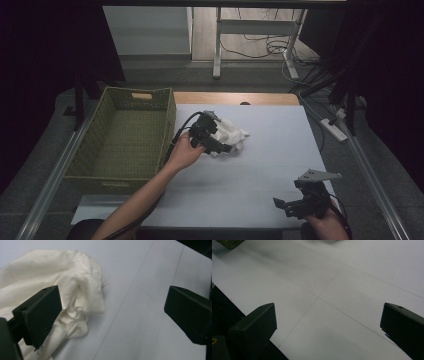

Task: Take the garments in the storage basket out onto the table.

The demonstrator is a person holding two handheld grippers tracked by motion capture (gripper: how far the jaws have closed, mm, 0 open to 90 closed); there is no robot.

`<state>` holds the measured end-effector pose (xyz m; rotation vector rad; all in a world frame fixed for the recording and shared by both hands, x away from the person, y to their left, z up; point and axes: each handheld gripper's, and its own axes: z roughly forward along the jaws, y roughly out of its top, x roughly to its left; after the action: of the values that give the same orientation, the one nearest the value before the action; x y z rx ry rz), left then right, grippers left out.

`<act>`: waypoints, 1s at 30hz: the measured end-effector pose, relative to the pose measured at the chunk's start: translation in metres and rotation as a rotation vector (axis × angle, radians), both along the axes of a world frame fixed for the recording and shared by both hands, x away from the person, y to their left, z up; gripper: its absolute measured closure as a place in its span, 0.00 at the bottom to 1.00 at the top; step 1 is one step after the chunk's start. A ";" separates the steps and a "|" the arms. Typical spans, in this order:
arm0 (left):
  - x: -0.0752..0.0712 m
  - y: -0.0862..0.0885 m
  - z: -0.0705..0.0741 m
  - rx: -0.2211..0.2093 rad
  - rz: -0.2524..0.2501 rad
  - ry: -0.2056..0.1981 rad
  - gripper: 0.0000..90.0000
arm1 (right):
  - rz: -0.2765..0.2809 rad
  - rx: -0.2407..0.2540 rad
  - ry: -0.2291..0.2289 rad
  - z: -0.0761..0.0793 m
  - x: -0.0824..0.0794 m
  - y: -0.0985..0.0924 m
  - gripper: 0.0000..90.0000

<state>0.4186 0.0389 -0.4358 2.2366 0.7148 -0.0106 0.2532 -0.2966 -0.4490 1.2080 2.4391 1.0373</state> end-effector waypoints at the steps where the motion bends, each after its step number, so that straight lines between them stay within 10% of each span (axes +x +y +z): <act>1: -0.001 0.000 0.001 -0.002 -0.005 0.000 0.02 | 0.000 0.000 0.000 0.000 0.000 0.000 0.01; 30: -0.029 0.027 0.003 -0.136 -0.103 0.031 0.00 | -0.001 -0.006 0.000 0.000 0.000 0.000 0.01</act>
<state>0.3893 0.0660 -0.4329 2.1442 0.5964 -0.1403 0.2534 -0.2961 -0.4493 1.2073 2.4399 1.0291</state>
